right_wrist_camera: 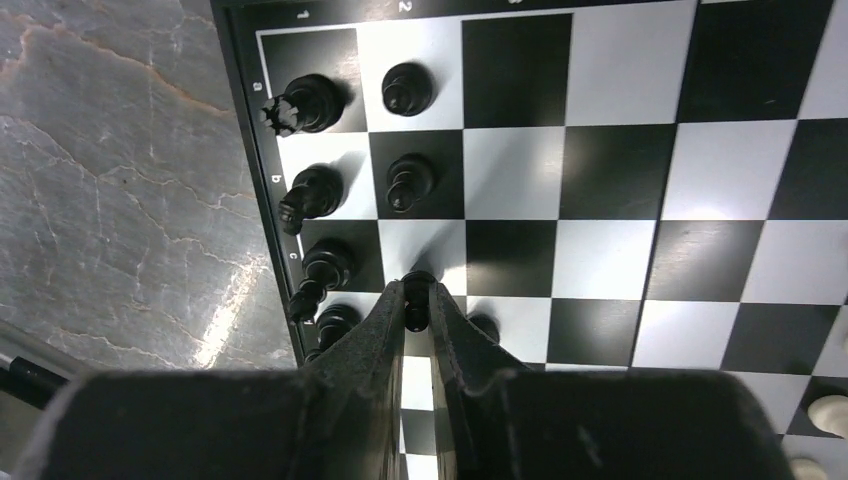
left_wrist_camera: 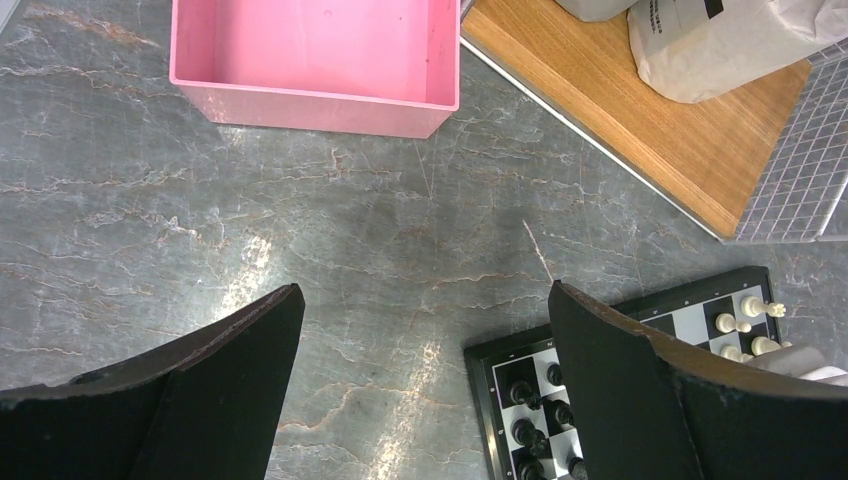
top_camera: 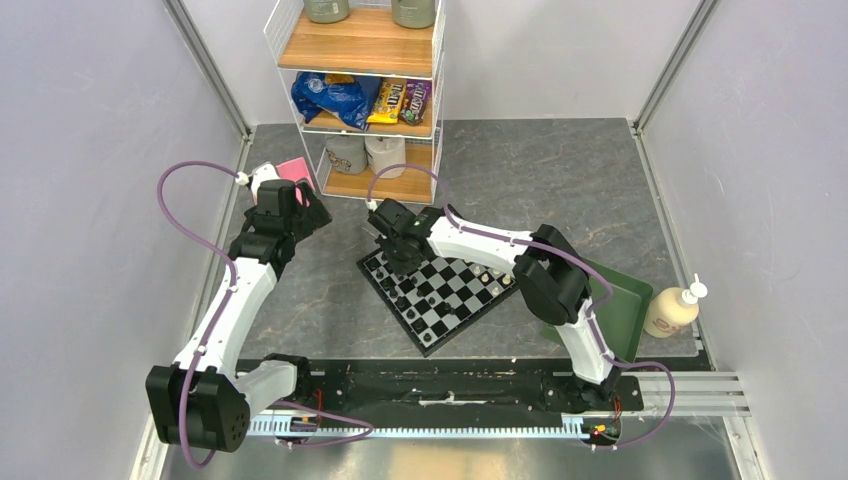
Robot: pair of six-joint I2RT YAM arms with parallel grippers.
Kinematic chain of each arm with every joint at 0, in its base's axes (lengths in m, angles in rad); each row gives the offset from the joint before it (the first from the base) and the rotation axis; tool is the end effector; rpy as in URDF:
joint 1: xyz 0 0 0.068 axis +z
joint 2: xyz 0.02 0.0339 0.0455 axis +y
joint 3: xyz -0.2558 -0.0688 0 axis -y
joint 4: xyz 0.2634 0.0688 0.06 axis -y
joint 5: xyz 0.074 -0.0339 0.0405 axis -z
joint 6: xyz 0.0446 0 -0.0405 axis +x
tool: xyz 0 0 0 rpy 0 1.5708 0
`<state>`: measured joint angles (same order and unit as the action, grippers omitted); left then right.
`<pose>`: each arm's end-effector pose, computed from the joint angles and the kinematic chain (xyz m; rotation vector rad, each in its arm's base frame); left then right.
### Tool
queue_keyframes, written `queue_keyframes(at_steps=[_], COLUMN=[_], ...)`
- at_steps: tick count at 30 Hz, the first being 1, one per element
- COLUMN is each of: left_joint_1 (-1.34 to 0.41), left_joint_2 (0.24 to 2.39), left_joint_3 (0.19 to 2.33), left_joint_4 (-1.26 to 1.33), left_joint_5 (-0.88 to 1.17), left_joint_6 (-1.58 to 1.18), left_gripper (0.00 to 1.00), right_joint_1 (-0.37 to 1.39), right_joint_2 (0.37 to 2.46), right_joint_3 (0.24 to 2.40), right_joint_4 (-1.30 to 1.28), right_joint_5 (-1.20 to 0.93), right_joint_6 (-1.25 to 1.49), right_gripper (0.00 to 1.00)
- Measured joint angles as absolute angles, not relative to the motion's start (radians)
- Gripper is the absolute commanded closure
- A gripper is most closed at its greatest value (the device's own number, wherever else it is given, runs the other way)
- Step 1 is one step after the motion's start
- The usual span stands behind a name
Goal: Set up the chess pieces on the board
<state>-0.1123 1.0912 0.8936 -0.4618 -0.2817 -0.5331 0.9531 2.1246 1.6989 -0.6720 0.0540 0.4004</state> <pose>0.2641 -0.0173 0.2760 -0.6076 2.1148 -0.0460 0.2760 0.3844 0.1714 -0.7245 2.6196 0.3531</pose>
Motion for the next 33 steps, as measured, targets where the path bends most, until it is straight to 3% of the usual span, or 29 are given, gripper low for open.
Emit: queue_keyframes(at_steps=[18,33], left_joint_1=[-0.108,-0.108], left_joint_2=[1.091,1.091], left_joint_3=[0.893,0.893], left_joint_4=[-0.462,-0.461], left_joint_5=[-0.282,-0.282], left_joint_6=[-0.533,-0.533], left_gripper=[0.0,0.0], right_joint_1=[0.966,0.966], right_joint_2=[2.15,2.159], right_joint_3=[1.715,1.721], right_joint_4=[-0.667,-0.663], right_joint_5=[0.059,0.056], right_joint_6=[0.401,0.401], right_gripper=[0.8,0.63])
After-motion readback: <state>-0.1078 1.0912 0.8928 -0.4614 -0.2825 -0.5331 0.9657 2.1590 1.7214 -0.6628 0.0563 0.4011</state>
